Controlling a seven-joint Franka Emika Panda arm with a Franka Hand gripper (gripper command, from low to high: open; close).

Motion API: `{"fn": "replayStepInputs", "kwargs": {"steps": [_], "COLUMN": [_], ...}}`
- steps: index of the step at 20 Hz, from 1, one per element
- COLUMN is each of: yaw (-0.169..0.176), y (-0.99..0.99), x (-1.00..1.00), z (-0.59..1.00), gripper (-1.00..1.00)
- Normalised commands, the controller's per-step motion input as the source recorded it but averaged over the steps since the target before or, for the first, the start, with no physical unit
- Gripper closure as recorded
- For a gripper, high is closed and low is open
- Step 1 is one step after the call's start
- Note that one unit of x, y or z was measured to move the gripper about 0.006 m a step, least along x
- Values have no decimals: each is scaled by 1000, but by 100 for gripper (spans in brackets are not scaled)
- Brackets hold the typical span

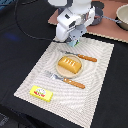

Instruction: Interact with the objects in diverse but meaningful ways.

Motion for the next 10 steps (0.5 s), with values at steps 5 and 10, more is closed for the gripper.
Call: {"fn": "replayStepInputs", "kwargs": {"steps": [5, 10], "yaw": [0, -16], "y": [98, 17], "x": [-97, -154], "z": [-151, 465], "gripper": [100, 100]}}
